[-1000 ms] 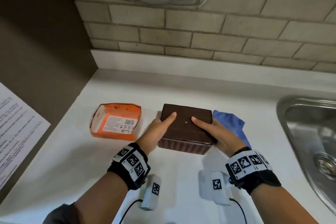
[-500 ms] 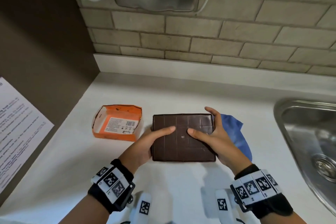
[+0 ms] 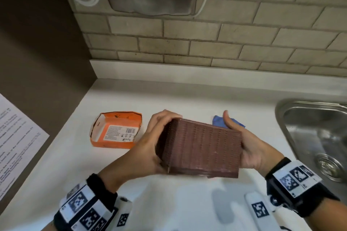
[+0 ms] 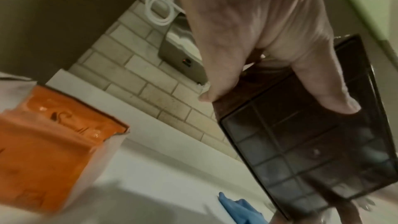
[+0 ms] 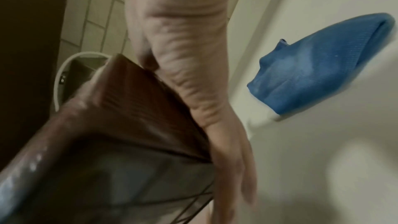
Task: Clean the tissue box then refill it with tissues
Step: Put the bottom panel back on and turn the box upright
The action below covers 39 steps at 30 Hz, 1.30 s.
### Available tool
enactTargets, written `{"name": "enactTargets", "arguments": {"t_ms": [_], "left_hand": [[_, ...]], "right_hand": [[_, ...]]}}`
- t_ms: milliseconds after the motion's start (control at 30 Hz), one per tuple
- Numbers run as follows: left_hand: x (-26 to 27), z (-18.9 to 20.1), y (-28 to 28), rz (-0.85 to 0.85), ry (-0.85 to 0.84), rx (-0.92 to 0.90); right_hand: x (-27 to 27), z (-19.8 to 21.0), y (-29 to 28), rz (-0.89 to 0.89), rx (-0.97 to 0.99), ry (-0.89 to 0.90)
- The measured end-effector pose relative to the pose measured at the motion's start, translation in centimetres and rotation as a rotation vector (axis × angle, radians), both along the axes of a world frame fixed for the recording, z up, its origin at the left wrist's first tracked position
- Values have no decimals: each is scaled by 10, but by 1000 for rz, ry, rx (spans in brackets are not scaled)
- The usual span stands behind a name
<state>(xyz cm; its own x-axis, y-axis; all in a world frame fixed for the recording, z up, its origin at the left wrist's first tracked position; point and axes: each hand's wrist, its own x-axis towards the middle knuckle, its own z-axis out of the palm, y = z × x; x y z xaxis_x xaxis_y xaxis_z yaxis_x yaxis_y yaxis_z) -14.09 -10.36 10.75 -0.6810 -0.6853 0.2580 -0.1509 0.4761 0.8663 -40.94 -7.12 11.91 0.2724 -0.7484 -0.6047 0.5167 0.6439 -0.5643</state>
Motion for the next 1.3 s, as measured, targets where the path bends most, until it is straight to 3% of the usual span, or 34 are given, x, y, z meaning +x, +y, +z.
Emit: {"name": "enactTargets", "arguments": {"t_ms": [100, 200, 300, 500, 600, 833, 1300], "left_hand": [[0, -11, -2, 74, -61, -11], [8, -24, -6, -40, -58, 391], [14, -38, -12, -191, 127, 690], [-26, -60, -17, 304, 270, 933], [-35, -67, -23, 336, 319, 945], [-38, -71, -41, 407, 251, 931], [-45, -89, -52, 483, 212, 841]], "right_hand": [[-6, 2, -1, -7, -35, 44], [-8, -4, 0, -77, -87, 76], [-4, -11, 2, -76, -246, 157], [21, -31, -2, -130, -390, 245], [30, -49, -10, -212, -374, 257], [40, -81, -26, -279, -339, 305], [32, -104, -47, -247, -352, 315]]}}
